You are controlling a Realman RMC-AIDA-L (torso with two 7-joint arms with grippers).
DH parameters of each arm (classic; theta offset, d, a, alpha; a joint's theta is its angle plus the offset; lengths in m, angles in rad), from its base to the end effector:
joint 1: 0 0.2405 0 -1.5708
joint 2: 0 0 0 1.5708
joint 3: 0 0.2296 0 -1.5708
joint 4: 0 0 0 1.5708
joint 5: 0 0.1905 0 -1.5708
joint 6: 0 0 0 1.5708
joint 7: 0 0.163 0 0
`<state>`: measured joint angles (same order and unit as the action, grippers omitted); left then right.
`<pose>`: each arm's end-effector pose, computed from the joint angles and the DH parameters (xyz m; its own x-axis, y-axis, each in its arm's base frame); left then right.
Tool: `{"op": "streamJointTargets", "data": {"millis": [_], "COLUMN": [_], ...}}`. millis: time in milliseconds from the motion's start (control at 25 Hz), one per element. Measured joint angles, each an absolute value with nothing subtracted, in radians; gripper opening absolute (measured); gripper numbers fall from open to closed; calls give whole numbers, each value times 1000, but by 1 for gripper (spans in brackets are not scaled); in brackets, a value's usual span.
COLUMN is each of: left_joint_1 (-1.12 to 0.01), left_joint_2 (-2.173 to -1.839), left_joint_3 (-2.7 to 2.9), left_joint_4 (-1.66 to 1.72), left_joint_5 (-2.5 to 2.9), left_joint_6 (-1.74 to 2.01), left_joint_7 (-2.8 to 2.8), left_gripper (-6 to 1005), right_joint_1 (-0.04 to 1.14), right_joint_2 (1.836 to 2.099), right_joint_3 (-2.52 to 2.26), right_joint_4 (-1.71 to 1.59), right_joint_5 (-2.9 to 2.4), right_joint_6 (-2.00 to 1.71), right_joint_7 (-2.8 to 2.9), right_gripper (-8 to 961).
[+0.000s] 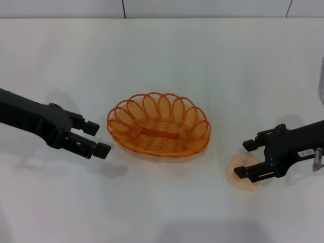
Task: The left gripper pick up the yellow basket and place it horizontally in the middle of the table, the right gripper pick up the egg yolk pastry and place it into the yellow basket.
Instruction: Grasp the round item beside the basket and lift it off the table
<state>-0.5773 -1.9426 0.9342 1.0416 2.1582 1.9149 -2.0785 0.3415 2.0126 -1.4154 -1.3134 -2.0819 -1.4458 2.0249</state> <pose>-0.1982 0.2907 0.0509 0.7867 0.6155 0.0473 0.6116 -0.7875 0.0765 0.1937 0.2846 -0.0136 0.9180 -0.3957 -0.0256 -0.3947 -0.9056 -0.1553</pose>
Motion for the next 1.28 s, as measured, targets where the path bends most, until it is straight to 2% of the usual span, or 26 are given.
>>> {"op": "streamJointTargets", "data": {"millis": [440, 640, 1080, 1200, 1280], "left_joint_1": [-577, -577, -577, -577, -577], "left_joint_2": [-1944, -1945, -1945, -1945, -1945], "left_joint_3": [934, 933, 933, 933, 933], "left_joint_4": [1042, 1042, 1042, 1042, 1042], "left_joint_5": [2155, 2153, 2151, 2151, 2150], "left_joint_6": [1913, 1913, 1913, 1913, 1913], "left_joint_7": [-2078, -2079, -2079, -2079, -2079], "left_gripper": [880, 880, 880, 880, 880], "right_joint_1": [339, 340, 347, 348, 348], "right_joint_2": [2013, 2013, 2013, 2013, 2013], "right_joint_3": [-1428, -1442, -1445, -1443, -1442], "right_joint_4": [-1305, -1304, -1309, -1309, -1310], "right_joint_5": [-2117, -2119, -2119, -2120, -2120], "right_joint_6": [-1442, -1439, -1439, -1439, -1439], "right_joint_7": [2025, 2025, 2026, 2026, 2026], "right_gripper": [692, 620, 545, 356, 314]}}
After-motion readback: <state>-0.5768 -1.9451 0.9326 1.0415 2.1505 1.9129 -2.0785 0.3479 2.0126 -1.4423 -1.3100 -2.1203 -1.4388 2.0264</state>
